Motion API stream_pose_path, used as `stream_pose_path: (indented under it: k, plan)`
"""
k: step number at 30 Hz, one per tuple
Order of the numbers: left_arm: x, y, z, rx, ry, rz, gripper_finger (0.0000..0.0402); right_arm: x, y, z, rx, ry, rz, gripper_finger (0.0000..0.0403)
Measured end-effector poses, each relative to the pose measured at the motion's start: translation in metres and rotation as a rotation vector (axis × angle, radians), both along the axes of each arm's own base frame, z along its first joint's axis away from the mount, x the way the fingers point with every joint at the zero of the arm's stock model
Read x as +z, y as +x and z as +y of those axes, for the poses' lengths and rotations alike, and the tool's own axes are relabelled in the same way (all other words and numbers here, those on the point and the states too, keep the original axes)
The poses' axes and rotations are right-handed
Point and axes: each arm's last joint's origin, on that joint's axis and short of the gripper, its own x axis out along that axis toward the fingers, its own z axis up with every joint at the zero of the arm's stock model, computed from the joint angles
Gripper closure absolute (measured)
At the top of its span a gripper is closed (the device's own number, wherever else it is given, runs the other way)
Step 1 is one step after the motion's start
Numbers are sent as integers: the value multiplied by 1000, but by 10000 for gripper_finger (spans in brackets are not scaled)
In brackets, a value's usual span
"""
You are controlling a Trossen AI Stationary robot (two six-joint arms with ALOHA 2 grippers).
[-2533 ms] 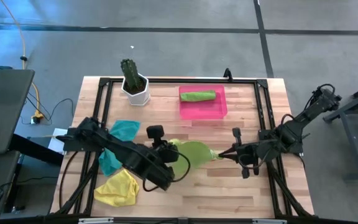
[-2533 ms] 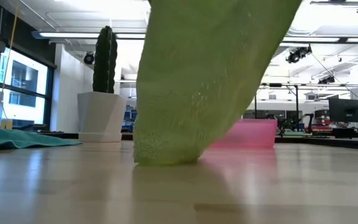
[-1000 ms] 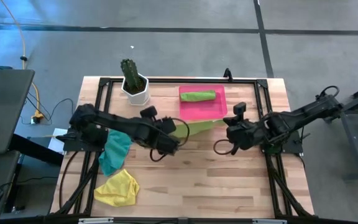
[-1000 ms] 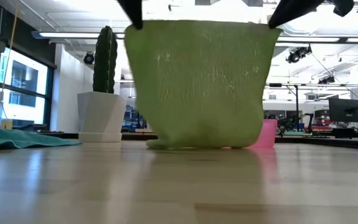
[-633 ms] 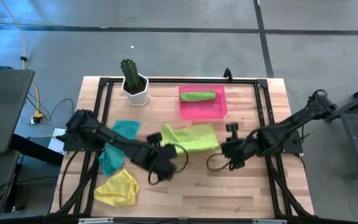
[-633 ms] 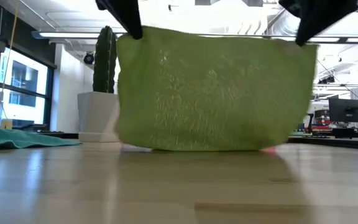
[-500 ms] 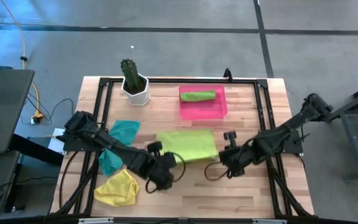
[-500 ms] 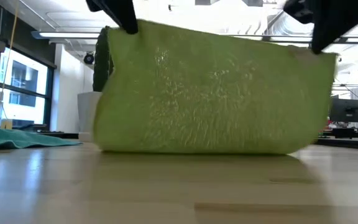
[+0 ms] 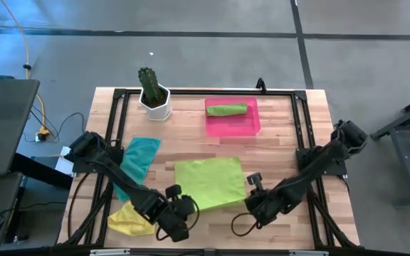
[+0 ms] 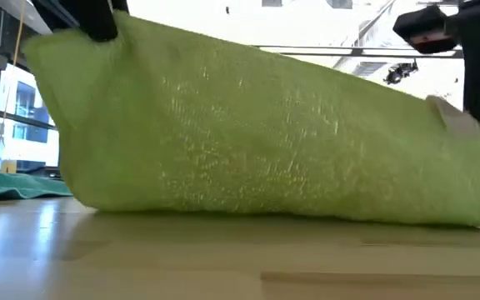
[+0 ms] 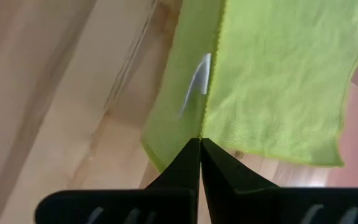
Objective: Roll microfiber towels into tight, uniform cylinder then place into a basket
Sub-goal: Roll the light green microfiber cloth
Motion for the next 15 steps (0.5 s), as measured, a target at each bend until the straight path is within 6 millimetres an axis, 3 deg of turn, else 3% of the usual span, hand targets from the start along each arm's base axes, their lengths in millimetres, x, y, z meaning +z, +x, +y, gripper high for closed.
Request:
stream_pose_path:
  k: [4,9,15]
  plan:
    - [-5,-3,4,1,13,35,401,-4,4,-2,12,-22,11,402]
    - [-7,-1,23,53,72,102,401,7,9,-16,5,-27,-21,402]
    - [-10,-2,52,129,172,225,401,7,31,-49,-29,-69,-22,402]
